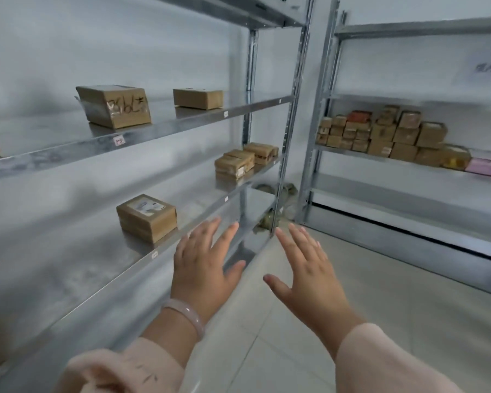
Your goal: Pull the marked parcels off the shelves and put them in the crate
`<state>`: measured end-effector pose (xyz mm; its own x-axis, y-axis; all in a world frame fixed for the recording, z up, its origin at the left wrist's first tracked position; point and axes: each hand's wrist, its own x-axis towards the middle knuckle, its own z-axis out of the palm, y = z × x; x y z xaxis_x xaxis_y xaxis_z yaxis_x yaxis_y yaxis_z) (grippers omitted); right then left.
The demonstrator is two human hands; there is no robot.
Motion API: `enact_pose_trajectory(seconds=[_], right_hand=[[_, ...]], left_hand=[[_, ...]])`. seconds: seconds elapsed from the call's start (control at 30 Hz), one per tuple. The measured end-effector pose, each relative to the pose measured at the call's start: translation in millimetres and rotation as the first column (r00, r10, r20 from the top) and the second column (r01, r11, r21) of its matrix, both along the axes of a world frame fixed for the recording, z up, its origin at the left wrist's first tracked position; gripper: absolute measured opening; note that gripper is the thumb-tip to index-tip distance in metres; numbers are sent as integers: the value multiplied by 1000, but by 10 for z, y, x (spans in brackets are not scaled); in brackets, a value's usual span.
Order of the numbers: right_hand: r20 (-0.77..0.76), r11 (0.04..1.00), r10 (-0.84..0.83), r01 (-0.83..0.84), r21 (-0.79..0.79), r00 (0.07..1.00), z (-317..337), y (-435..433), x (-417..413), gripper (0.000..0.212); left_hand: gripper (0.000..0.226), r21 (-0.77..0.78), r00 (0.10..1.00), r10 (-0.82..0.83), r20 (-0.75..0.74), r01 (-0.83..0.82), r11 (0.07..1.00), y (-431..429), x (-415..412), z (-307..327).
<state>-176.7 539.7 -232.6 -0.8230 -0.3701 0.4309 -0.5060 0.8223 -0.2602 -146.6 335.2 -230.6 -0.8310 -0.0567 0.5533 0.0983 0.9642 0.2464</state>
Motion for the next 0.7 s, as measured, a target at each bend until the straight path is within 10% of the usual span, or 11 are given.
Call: enact_pose_trajectory(seconds=[0.7], right_hand=[[63, 995, -101, 102, -21, 993, -101, -87, -3412, 80]], left_hand=[[67, 34, 993, -87, 79, 84, 996, -131, -3791, -114]])
